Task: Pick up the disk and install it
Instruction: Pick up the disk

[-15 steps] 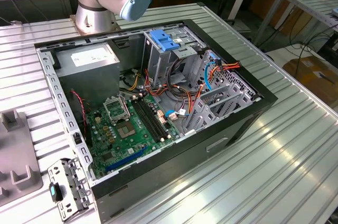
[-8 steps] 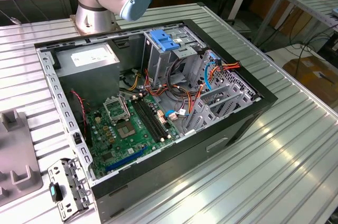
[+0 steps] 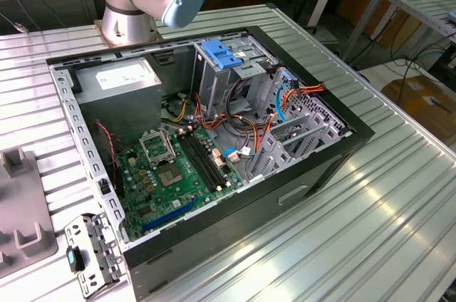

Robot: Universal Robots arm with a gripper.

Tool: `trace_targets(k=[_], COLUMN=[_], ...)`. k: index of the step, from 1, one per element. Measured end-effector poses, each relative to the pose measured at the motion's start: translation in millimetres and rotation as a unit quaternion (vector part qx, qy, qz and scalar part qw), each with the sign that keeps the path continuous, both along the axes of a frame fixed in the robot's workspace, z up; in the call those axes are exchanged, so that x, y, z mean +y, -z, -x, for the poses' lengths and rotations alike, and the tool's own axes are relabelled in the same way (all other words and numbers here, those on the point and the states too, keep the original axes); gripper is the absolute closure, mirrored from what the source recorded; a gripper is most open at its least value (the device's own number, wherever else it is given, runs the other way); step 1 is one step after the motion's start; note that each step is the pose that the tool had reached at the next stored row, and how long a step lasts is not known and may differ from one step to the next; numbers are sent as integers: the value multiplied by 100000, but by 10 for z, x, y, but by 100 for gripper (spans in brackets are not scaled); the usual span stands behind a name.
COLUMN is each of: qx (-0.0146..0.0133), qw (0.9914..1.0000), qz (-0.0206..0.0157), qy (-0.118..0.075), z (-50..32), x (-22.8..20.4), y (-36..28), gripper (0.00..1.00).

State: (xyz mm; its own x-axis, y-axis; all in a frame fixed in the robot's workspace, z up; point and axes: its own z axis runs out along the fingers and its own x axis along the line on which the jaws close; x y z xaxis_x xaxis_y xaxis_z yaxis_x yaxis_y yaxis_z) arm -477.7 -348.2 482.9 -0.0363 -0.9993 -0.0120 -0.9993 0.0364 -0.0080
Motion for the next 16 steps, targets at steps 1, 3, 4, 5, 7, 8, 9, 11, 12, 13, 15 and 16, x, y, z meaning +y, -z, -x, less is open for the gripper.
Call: trace_targets(k=[1,3,4,5,7,8,9,11,12,13,15,16], qx=[-11,-14,-12,-16,-13,-13,-17,-13,-15,-14,-18,-17], qw=[100000,100000,100000,100000,100000,100000,100000,100000,100000,100000,100000,100000], qz=[-6,-6,-4,-2,1,0,0,1,0,-2,4,11], qy=[-3,0,0,-1,0,0,-3,-3,-1,-3,0,-1], z=[-7,-41,-68,-86,-145,-165,-188,-266,-289,-308,-355,-400], x=[-1,0,0,-1,0,0,-1,-1,0,0,0,0], y=[1,2,2,2,2,2,2,2,2,2,2,2], gripper=[63,63,63,63,63,63,63,63,63,63,63,63])
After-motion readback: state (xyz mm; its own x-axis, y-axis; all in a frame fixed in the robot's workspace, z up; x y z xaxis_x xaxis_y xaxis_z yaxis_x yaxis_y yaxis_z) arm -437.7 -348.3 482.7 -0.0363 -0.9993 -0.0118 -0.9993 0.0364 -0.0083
